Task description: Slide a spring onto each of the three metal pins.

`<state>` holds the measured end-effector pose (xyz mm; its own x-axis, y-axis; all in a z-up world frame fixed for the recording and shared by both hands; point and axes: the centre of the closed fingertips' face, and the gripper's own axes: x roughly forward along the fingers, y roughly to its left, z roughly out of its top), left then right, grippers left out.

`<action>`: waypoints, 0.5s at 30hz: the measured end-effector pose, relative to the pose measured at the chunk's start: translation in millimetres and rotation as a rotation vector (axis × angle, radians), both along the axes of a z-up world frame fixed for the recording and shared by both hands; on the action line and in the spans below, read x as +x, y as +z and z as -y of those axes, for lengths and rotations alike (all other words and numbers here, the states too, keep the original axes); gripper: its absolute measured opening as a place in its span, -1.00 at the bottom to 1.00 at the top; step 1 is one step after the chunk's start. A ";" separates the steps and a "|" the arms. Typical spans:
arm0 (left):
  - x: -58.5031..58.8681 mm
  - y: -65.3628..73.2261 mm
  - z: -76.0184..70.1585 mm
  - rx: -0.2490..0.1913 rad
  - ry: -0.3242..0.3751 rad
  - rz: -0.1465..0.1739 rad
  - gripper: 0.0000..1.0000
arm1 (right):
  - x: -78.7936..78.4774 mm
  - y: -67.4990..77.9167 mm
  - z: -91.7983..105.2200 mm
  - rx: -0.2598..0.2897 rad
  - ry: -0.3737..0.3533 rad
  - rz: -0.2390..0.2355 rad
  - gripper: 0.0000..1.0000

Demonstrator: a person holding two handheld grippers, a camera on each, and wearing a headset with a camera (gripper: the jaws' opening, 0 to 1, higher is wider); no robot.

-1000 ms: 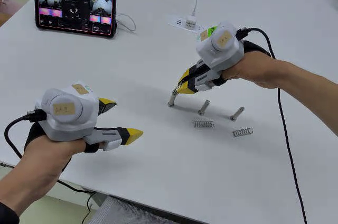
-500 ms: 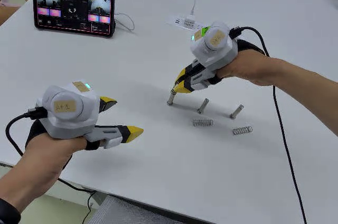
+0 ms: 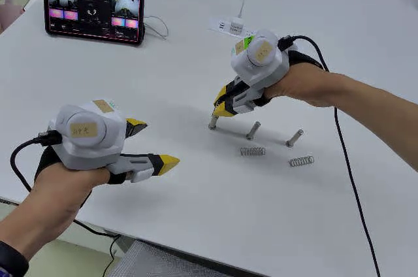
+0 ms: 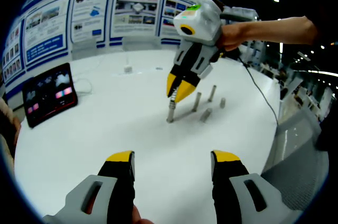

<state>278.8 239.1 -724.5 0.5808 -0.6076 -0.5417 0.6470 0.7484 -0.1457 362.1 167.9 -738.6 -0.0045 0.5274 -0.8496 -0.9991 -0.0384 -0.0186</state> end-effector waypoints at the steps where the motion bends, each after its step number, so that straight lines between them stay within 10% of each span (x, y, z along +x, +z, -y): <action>1: 0.0 -0.2 -0.3 0.000 0.001 -0.001 0.19 | -0.4 -0.8 0.0 -0.002 0.002 0.000 -0.75; 15: -0.2 -0.3 -7.6 0.003 0.017 -0.003 0.18 | 0.0 -17.3 -0.4 -0.021 0.010 -0.001 -0.75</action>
